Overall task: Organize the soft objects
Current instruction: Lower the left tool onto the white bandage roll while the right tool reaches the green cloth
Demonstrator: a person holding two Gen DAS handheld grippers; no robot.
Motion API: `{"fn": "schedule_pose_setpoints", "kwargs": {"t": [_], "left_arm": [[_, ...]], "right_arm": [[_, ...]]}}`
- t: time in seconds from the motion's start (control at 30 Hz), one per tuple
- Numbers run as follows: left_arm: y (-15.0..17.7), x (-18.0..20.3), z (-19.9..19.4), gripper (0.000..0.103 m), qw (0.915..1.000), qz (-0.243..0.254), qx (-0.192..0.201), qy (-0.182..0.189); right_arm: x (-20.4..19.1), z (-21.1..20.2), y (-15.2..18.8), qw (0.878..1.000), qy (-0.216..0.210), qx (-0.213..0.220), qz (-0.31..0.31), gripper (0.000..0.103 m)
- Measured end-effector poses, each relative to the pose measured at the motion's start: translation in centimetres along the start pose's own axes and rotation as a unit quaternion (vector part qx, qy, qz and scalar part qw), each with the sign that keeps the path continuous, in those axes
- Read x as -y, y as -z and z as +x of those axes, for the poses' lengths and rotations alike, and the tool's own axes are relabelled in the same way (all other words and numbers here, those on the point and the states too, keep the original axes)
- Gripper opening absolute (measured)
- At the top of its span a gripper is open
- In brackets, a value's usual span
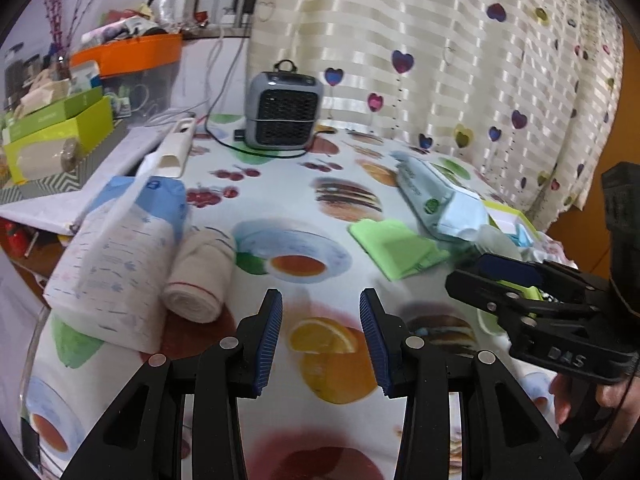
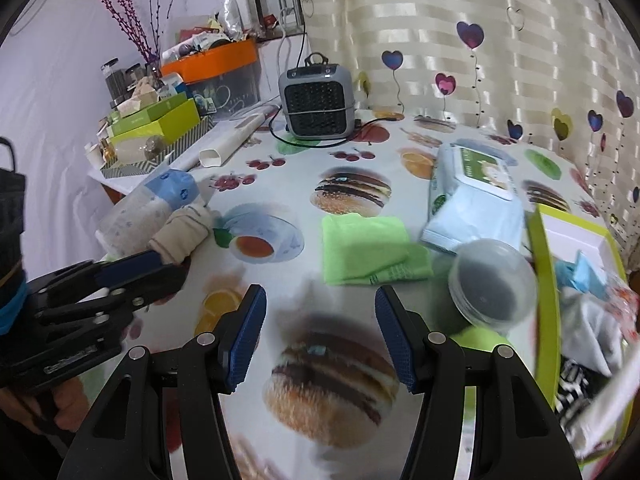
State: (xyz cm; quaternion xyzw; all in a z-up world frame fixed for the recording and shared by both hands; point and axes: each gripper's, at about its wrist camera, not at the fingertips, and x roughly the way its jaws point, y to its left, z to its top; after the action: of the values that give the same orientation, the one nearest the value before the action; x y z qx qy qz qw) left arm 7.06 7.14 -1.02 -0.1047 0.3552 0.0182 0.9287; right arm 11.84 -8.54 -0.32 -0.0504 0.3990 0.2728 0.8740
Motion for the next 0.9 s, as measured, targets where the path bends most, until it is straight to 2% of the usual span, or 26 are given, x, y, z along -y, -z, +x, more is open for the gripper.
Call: {"fn": "schedule_pose_setpoints", "kwargs": {"t": [0.23,0.57,0.7,0.87,0.9], "left_arm": [[-0.7,-1.3,0.2,0.040,0.9999,-0.003,0.009,-0.012],[-1.6,-3.2,1.5,0.041,0.9994,-0.002,0.013,-0.033],[-2.0,-3.8,2.3,0.041,0.9992,-0.002,0.012,-0.039],[-2.2,-4.4,3.6,0.042,0.9985,0.003,0.001,-0.054],[-2.3,-4.4,3.7,0.042,0.9981,0.005,0.002,-0.061]], "right_arm": [[0.2,3.7,-1.2,1.000,0.012,-0.023,0.007,0.058],[0.1,7.9,-2.7,0.997,0.054,-0.050,0.002,0.058],[0.4,9.5,-2.6,0.995,0.063,-0.076,0.009,0.058],[0.4,9.6,-2.7,0.995,0.063,-0.071,0.013,0.058],[0.4,9.5,-2.7,0.995,0.064,-0.069,0.014,0.053]]}}
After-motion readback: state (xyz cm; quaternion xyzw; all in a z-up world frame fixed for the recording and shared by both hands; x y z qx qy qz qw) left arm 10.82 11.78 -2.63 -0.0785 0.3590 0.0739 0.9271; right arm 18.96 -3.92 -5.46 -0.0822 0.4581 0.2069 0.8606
